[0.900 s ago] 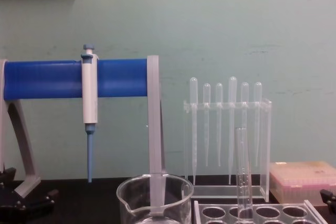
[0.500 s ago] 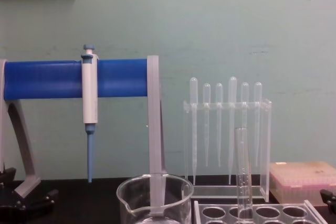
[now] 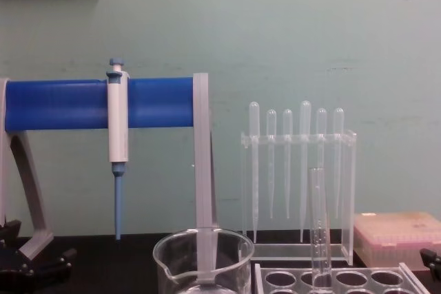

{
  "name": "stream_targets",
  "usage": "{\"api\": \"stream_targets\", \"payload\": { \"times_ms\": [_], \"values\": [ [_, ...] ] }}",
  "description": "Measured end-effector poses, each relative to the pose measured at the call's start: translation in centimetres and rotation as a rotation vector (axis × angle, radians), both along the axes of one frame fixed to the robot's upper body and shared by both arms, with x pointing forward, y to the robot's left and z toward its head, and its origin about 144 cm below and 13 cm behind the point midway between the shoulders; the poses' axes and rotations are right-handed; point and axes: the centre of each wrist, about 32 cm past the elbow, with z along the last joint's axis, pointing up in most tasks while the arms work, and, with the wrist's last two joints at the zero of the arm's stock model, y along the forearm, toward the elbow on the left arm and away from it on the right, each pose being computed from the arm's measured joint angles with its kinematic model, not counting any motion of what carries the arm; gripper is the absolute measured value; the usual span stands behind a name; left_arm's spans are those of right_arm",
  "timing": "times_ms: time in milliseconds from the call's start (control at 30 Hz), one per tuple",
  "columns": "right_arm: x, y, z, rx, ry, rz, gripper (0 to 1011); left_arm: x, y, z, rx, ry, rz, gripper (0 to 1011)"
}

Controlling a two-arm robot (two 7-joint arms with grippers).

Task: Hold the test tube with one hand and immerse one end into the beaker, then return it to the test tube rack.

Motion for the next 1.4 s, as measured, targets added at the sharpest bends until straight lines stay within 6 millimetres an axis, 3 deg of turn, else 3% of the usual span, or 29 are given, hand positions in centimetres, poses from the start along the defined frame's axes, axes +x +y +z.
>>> {"api": "stream_targets", "payload": {
  "times_ms": [367,600,933,1167,1400],
  "values": [
    [0.0,0.2,0.6,0.007,-0.016,0.016,1002,0.0,0.0,0.0,0.0,0.0,0.0,1000],
    [-0.8,0.3,3.0,0.063,-0.044,0.053,1003,0.0,0.0,0.0,0.0,0.0,0.0,1000],
    [-3.7,0.2,6.2,0.19,0.0,0.174,1003,0.0,0.0,0.0,0.0,0.0,0.0,1000],
    [-6.0,1.8,7.5,0.293,0.096,0.251,1003,0.0,0.0,0.0,0.0,0.0,0.0,1000],
    [-6.5,3.5,8.3,0.31,0.178,0.248,1003,0.0,0.0,0.0,0.0,0.0,0.0,1000]
  ]
}}
